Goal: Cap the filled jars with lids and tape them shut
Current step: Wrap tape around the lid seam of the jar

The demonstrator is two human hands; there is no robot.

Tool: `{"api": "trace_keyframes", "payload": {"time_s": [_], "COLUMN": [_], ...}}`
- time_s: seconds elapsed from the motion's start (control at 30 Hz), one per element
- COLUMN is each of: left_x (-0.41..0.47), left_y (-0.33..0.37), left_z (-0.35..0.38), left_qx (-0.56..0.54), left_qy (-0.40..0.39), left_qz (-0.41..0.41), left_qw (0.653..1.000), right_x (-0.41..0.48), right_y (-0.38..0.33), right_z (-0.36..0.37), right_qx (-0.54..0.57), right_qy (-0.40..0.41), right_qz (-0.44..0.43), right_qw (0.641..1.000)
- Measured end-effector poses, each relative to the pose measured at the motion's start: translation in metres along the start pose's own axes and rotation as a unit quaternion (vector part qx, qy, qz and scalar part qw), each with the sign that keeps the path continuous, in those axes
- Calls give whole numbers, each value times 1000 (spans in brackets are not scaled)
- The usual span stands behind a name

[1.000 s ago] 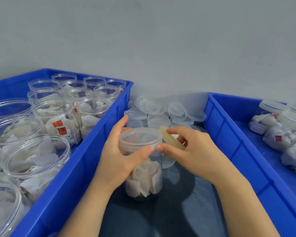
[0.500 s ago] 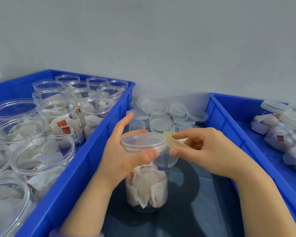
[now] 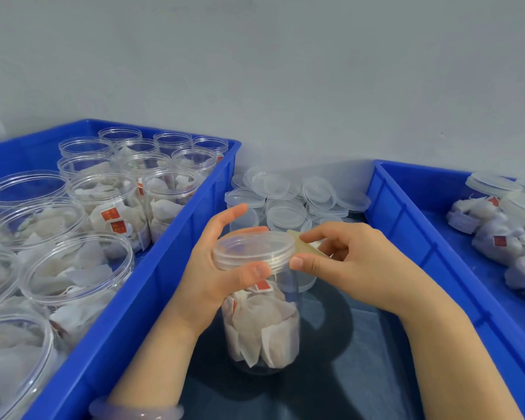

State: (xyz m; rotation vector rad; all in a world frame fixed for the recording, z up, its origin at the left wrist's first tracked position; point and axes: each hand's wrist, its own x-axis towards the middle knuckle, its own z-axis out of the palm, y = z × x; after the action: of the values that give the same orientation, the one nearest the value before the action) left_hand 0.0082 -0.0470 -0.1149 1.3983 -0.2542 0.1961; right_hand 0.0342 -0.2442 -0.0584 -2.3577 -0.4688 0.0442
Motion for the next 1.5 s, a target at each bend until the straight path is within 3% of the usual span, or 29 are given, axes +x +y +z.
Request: {"api": "trace_keyframes", "payload": {"time_s": [0.17, 0.3, 0.47, 0.67, 1.0, 1.3, 1.5], "left_x": [1, -1, -1, -2, 5, 0, -2], "left_y": [-2, 0, 2, 5, 1, 4, 3], "left_z": [2, 4, 9, 15, 8, 6, 8], "left_qx": [30, 99, 204, 280, 192, 148, 111], "left_qy": [41, 17, 49, 75, 117, 61, 10], "left_qz": [16, 19, 9, 58, 25, 50, 24], "left_qw": [999, 995, 978, 955, 974, 986, 993], "right_x": [2, -1, 2, 4, -3, 0, -4], "right_y": [4, 9, 8, 4, 1, 6, 6], "right_z": [0, -4, 1, 9, -4, -9, -12], "right_qx": [10, -43, -73, -79, -31, -5, -41], "right_qy": [-17, -55, -47, -49, -13, -2, -6], "right_qz": [15, 32, 31, 30, 0, 14, 12], "right_qw": [1000, 997, 996, 995, 999, 1000, 999]}}
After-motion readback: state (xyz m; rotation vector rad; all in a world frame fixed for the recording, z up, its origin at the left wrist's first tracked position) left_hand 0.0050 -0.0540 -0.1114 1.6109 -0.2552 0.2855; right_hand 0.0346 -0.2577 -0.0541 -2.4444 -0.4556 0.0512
